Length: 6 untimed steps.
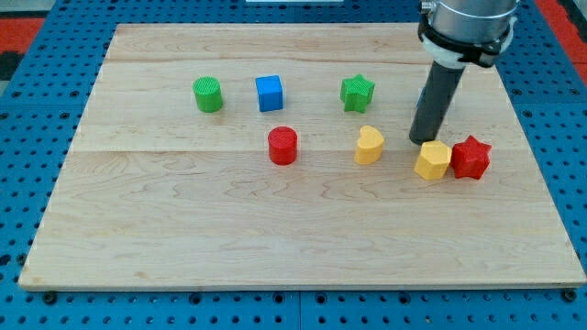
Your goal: Place the red circle left to the yellow heart
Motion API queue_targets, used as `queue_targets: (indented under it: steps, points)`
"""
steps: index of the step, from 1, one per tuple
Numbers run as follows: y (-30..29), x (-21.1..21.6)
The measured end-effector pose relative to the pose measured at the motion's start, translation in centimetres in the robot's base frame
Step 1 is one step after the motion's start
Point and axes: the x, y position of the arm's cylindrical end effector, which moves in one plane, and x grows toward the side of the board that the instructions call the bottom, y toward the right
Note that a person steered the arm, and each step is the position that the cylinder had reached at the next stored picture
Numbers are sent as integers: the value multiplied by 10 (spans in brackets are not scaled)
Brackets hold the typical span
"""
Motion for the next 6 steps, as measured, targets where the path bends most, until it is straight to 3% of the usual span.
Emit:
queue_targets:
  steps: [1,3,4,5,6]
  points:
    - [-34,-18]
    - [-69,31]
    - [-71,-16]
    - [-118,-30]
    - [-172,14]
